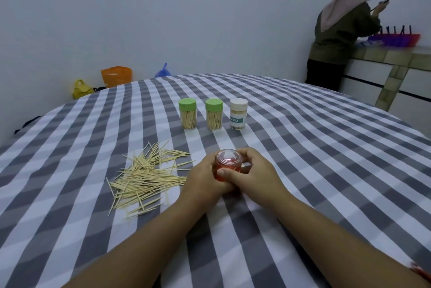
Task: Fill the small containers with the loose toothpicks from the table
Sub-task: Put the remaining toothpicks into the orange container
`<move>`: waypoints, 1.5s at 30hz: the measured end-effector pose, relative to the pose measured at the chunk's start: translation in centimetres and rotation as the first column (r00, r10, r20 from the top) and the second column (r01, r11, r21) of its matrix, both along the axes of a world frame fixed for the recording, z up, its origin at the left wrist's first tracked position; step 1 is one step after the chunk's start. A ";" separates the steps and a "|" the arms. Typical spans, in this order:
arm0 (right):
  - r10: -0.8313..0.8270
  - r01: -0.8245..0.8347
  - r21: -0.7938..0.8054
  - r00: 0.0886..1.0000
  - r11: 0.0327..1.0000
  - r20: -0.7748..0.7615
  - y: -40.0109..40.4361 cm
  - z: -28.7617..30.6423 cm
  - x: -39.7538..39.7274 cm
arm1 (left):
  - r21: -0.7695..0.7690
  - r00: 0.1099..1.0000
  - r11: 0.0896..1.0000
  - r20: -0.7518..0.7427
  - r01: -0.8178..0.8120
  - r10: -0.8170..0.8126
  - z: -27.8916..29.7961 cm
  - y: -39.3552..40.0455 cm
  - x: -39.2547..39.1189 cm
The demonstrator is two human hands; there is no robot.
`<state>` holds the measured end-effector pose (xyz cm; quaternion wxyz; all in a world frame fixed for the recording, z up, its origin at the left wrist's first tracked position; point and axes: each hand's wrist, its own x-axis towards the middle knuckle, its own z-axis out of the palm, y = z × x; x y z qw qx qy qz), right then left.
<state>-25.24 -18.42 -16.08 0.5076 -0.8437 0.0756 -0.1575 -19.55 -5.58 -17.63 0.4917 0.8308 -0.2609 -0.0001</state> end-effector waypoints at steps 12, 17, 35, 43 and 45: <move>-0.108 0.109 0.182 0.994 0.977 -0.019 -2.1 0.5 0.6 | 0.066 0.997 0.998 -0.076 0.011 -0.006 -0.1 0.0 0.2; -0.175 0.173 -0.027 0.977 0.985 -0.120 -3.6 0.9 1.1 | 0.074 0.996 0.997 -0.086 0.007 0.000 0.1 -0.1 0.2; -0.210 0.153 -0.496 0.976 0.855 -0.060 -4.8 2.1 -0.1 | 0.094 0.970 0.989 -0.229 0.110 -0.086 1.3 -1.9 0.2; -0.009 -0.025 -0.267 0.992 0.963 -0.124 -1.7 1.1 -0.5 | 0.168 0.980 0.972 -0.143 0.164 -0.141 1.3 -1.4 0.6; -0.020 -0.018 -0.253 0.989 0.967 -0.144 -1.5 0.8 -0.4 | 0.177 0.963 0.958 -0.188 0.225 -0.192 1.5 -1.1 1.1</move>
